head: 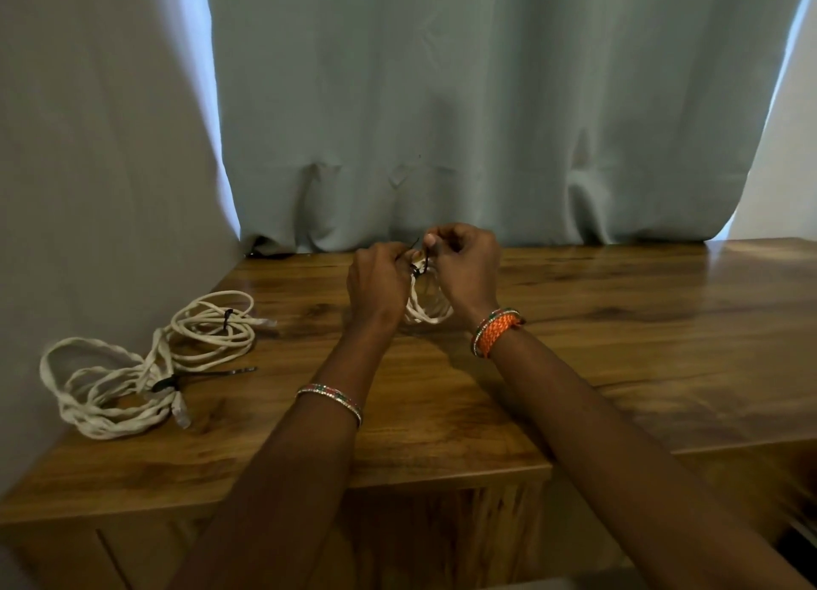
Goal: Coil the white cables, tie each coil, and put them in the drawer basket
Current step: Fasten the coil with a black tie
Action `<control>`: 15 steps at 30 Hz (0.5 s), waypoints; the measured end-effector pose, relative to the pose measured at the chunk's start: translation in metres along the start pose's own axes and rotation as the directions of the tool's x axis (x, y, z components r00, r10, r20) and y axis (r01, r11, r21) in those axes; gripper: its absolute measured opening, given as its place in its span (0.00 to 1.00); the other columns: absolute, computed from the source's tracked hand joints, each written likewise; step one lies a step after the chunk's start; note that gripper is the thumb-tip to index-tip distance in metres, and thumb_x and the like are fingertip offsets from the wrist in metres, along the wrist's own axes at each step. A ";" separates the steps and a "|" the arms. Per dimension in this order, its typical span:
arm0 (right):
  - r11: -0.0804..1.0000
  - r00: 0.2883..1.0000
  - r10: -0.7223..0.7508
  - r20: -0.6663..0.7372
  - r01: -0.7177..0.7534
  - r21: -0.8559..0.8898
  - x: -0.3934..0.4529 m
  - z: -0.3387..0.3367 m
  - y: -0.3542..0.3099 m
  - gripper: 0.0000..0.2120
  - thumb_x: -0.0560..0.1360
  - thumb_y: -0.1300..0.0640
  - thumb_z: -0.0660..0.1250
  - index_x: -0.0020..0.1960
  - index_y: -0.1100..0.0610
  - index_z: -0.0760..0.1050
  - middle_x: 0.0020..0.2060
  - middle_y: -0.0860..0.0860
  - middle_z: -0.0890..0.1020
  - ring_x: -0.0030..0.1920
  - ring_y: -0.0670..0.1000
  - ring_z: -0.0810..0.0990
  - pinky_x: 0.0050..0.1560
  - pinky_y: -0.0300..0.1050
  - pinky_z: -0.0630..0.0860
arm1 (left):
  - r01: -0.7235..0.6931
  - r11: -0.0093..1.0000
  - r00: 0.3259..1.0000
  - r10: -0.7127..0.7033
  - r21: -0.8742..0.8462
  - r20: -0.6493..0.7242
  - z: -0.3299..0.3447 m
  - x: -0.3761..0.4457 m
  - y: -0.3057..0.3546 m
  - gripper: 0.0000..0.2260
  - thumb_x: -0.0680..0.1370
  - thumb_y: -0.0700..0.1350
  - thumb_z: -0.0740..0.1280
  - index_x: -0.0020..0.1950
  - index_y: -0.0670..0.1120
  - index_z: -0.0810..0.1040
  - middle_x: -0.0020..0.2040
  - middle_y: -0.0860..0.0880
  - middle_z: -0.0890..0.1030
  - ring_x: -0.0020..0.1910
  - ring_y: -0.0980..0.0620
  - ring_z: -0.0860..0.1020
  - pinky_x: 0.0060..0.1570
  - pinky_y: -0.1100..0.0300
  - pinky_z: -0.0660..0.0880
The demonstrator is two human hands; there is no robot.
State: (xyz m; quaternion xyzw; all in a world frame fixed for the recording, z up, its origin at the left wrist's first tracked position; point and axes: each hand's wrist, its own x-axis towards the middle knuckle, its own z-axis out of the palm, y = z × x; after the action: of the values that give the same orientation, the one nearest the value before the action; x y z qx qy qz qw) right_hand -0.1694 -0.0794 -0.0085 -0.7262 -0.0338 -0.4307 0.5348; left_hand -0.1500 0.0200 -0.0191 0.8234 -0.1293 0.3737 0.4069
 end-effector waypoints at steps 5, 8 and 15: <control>0.999 0.998 0.026 0.048 -0.028 0.044 -0.002 -0.004 0.001 0.04 0.71 0.62 0.71 0.45 0.58 0.84 0.39 0.51 0.85 0.41 0.47 0.84 0.48 0.49 0.81 | -0.074 0.997 0.996 0.072 0.025 0.045 -0.001 -0.004 0.000 0.09 0.76 0.42 0.63 0.47 0.45 0.84 0.42 0.42 0.84 0.43 0.42 0.80 0.41 0.51 0.76; 0.996 0.997 0.038 0.062 -0.042 0.074 -0.003 -0.006 0.000 0.03 0.71 0.62 0.72 0.43 0.59 0.84 0.37 0.51 0.85 0.40 0.47 0.84 0.46 0.46 0.82 | -0.082 0.995 0.995 0.078 0.057 0.065 0.000 -0.003 -0.001 0.09 0.76 0.41 0.63 0.46 0.45 0.84 0.41 0.41 0.83 0.41 0.42 0.80 0.38 0.52 0.74; 0.994 0.996 0.033 0.088 -0.042 0.100 -0.005 -0.006 -0.001 0.03 0.71 0.63 0.72 0.45 0.61 0.83 0.38 0.53 0.85 0.40 0.46 0.83 0.43 0.37 0.80 | -0.059 0.997 0.998 0.058 0.042 0.032 -0.003 -0.003 -0.002 0.09 0.76 0.41 0.63 0.48 0.44 0.84 0.42 0.42 0.84 0.42 0.42 0.80 0.40 0.51 0.76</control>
State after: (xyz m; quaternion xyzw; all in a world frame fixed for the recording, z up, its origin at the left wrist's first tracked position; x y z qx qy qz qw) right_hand -0.1768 -0.0820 -0.0106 -0.7164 -0.0650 -0.3868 0.5770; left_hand -0.1522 0.0232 -0.0212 0.8335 -0.1516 0.3755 0.3758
